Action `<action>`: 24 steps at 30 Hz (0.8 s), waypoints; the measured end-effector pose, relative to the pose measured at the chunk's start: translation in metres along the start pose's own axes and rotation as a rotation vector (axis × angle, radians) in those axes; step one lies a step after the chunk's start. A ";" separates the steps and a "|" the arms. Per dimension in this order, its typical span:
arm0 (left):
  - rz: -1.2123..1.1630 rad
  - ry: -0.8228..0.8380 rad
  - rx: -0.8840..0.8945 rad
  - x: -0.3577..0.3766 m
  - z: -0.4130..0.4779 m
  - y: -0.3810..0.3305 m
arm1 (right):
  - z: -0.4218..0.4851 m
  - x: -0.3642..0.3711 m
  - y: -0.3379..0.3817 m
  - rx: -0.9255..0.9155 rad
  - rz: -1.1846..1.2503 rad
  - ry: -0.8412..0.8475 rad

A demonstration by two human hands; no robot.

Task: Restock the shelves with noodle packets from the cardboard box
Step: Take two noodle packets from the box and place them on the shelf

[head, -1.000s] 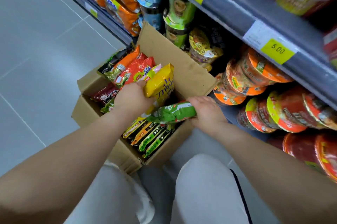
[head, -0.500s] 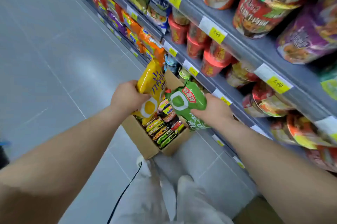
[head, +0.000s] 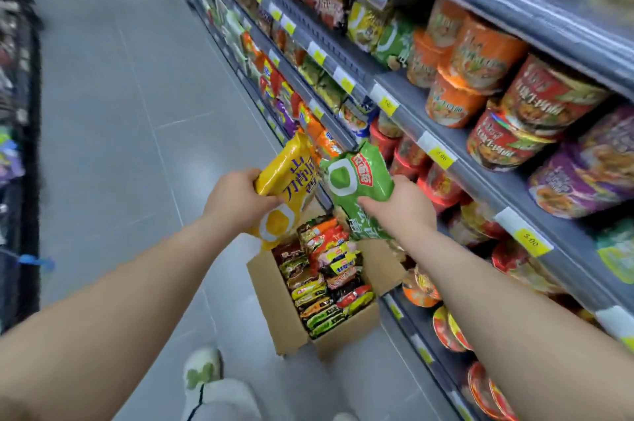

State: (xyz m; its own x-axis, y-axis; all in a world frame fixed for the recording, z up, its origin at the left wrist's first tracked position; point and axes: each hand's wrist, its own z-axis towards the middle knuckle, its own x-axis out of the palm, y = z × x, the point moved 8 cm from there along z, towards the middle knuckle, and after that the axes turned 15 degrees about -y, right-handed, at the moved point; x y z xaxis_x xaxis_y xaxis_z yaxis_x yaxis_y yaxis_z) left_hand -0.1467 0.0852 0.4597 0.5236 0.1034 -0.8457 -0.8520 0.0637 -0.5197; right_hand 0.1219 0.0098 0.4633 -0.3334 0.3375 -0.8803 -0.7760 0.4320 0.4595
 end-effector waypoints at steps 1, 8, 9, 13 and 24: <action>-0.009 -0.006 0.003 -0.009 0.008 0.008 | 0.004 0.001 0.015 -0.011 -0.003 -0.015; -0.025 -0.048 0.060 -0.082 0.101 0.099 | 0.015 0.050 0.150 -0.010 -0.012 -0.124; -0.025 -0.046 0.070 -0.088 0.113 0.110 | 0.016 0.056 0.165 -0.005 -0.012 -0.137; -0.043 -0.043 0.140 -0.113 0.171 0.142 | 0.024 0.075 0.222 -0.021 -0.037 -0.248; -0.135 -0.086 0.347 -0.082 0.329 0.093 | 0.140 0.089 0.259 -0.107 -0.226 -0.562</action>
State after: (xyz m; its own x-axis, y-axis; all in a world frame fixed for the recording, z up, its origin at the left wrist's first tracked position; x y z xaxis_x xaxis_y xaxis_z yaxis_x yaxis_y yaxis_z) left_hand -0.2683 0.4088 0.5207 0.6414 0.1530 -0.7518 -0.7325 0.4136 -0.5408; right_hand -0.0336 0.2690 0.5210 0.1563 0.6495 -0.7441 -0.8538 0.4677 0.2288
